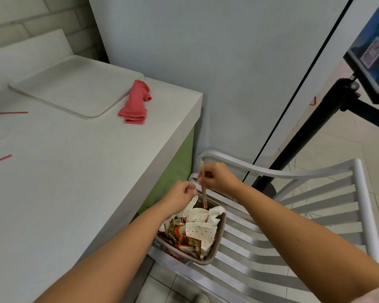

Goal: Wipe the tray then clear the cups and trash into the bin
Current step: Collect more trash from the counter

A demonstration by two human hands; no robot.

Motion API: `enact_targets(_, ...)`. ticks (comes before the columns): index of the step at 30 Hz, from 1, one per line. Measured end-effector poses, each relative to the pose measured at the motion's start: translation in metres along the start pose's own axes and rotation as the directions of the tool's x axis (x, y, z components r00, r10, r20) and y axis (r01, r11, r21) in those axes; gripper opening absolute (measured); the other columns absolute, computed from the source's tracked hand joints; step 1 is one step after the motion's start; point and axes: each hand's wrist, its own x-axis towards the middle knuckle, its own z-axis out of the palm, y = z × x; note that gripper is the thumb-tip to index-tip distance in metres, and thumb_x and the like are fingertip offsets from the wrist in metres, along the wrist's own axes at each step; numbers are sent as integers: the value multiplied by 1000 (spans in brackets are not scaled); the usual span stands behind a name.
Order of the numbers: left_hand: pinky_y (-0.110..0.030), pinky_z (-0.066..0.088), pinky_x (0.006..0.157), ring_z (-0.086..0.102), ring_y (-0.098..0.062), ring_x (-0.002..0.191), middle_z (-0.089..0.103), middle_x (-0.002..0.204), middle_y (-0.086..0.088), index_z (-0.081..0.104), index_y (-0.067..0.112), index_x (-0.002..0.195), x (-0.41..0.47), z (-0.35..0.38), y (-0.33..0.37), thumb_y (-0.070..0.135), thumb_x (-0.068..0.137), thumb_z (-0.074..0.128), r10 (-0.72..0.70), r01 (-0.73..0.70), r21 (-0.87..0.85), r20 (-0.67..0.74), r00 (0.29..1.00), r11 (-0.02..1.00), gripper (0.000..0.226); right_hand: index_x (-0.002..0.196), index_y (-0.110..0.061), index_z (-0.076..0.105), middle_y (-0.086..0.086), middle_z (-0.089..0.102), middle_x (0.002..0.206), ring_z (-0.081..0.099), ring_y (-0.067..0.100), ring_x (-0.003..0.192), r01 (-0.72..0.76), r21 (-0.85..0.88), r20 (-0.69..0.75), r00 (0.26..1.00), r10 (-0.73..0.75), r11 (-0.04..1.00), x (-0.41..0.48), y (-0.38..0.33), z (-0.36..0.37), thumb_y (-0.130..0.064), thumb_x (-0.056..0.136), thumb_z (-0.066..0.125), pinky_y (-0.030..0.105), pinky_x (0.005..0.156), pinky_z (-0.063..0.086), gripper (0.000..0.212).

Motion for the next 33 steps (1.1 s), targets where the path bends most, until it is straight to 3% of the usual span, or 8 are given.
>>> enact_targets(6,-27,43,90,49,-12,92,52,109,-7,57,5,119,1,-3,-8,14,94,51,-27,30,37,-69,997,999,27,89,3,67,14,69,93,64,26,87,-107,-122,-96,991,96,987,-18,46,21,-9,88,60,36,80,51,14)
enact_targets(13,-28,45,89,52,-15,91,51,109,-8,57,10,117,-3,-9,-13,16,93,53,-33,37,54,-80,996,998,25,90,0,67,12,64,101,59,24,93,-171,-183,-43,985,166,968,-32,78,61,-8,89,58,22,75,41,12)
enact_targets(19,-26,45,87,52,-15,95,52,115,-9,56,12,117,-10,-18,-12,17,93,53,-29,35,59,-105,994,998,25,108,-8,66,8,63,116,59,20,106,-240,-348,149,940,306,906,-30,81,74,-11,90,60,24,90,49,20)
enact_targets(23,-21,39,82,49,-13,94,49,114,-7,54,10,122,-14,-24,-9,17,94,52,-14,21,65,-115,993,998,29,140,-22,42,7,45,137,42,25,124,-136,-539,345,865,365,831,-16,65,59,-8,85,62,33,101,41,60)
enact_targets(26,-21,38,83,50,-13,97,50,117,-8,53,11,124,-19,-28,-6,19,94,52,1,8,78,-119,993,997,30,147,-21,27,9,42,142,38,29,130,15,-657,498,759,420,753,-5,36,36,-8,80,68,40,106,37,79)
enact_targets(29,-22,40,86,51,-13,100,52,118,-5,53,15,124,-24,-33,2,20,94,51,32,-19,105,-126,991,994,30,146,-16,31,10,43,144,41,29,132,47,-664,554,700,450,746,3,1,15,-9,81,68,40,106,39,75)
enact_targets(31,-20,42,83,52,-12,98,54,116,-4,55,15,121,-29,-38,8,19,94,51,82,-66,104,-162,983,992,28,144,-14,36,11,47,141,46,28,128,86,-685,549,715,434,724,7,-27,5,-15,87,63,38,105,41,63)
enact_targets(33,-15,44,77,53,-9,91,58,105,1,58,15,115,-35,-45,15,16,95,49,146,-136,58,-238,960,989,22,138,-9,44,15,56,131,57,27,115,57,-672,547,710,444,738,13,-52,-2,-16,95,52,35,93,49,45)
